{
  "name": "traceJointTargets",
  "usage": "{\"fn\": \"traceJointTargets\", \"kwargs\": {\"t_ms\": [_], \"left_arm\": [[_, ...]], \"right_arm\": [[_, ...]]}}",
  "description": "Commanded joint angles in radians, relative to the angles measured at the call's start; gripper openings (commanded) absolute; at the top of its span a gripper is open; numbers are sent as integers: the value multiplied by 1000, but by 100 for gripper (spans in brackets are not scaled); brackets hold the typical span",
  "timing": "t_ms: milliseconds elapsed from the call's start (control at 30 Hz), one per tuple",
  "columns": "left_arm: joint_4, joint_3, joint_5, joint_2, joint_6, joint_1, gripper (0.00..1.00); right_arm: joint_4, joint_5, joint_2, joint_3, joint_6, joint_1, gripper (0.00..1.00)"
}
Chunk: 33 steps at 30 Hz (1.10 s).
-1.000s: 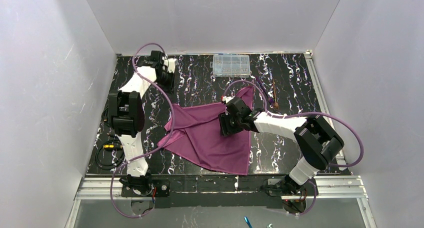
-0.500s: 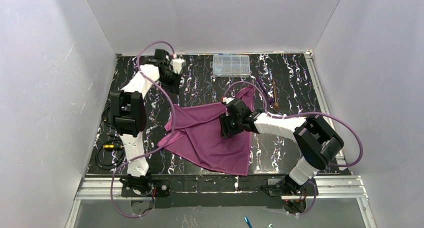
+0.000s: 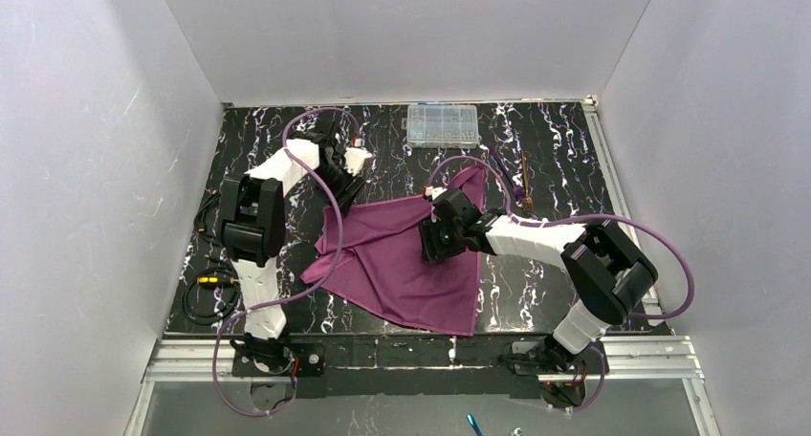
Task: Fold the napkin into a case and place the utensils inside
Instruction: Smooth out the napkin at the center of the board.
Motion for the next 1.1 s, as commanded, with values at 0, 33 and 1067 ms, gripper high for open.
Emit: {"fn": "traceJointTargets", "kwargs": {"t_ms": [0,33,1067], "left_arm": [[-11,67,-19,-72,25,4,56],[-20,84,-21,-74,27,4,56],[-98,54,74,85,-39,58,50]], "right_arm": [[20,-13,-28,13,9,6,56],[18,-13,-29,11,8,5,56],[33,1,-50,-22,16,5,53]]}}
